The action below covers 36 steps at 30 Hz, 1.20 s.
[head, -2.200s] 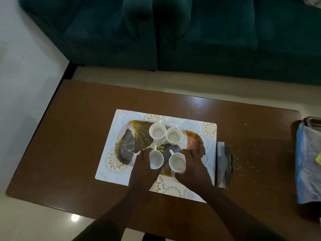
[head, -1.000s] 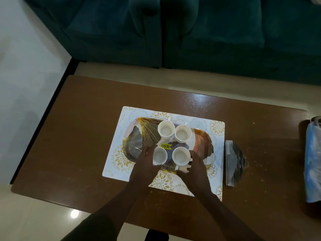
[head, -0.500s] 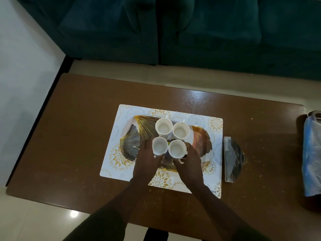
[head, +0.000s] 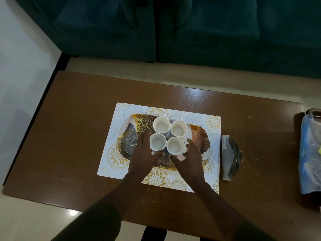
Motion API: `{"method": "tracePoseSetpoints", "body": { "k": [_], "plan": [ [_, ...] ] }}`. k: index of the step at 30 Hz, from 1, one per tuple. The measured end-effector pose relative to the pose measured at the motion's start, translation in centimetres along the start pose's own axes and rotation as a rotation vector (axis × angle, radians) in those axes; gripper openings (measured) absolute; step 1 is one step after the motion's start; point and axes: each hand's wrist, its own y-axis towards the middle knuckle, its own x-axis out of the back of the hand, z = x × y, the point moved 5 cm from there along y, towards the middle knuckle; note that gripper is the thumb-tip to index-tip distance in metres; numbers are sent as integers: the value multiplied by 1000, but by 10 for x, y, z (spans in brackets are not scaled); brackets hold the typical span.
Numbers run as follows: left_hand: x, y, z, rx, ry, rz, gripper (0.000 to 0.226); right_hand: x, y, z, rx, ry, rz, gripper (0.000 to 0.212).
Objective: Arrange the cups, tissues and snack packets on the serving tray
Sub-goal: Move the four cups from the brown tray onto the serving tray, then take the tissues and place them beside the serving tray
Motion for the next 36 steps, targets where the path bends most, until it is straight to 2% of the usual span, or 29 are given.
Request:
{"method": "tracePoseSetpoints", "body": {
  "k": [3, 7, 14, 19, 23, 26, 31, 36],
  "plan": [
    [15, 5, -7, -23, 116, -73, 74, 20, 11, 5, 25, -24, -62, 77],
    [35, 24, -40, -125, 182, -172, 52, 68, 44, 16, 21, 38, -123, 58],
    [-2, 62, -155, -230, 152, -126, 55, 202, 83, 3, 118, 8, -416, 45],
    [-75, 54, -255, -423, -38, -31, 43, 287, 69, -72, -6, 19, -496, 41],
    [-142, 32, -325, -491, -74, 56, 43, 344, 36, -143, -87, -51, -459, 43],
    [-193, 13, -369, -551, -104, 132, 39, 390, 10, -194, -164, -59, -493, 40],
    [-264, -17, -423, -597, -150, 247, 42, 452, -22, -265, -275, -103, -591, 38],
    [-320, -63, -464, -647, -206, 391, 36, 498, -56, -340, -492, -3, -655, 38]
  ]
}}
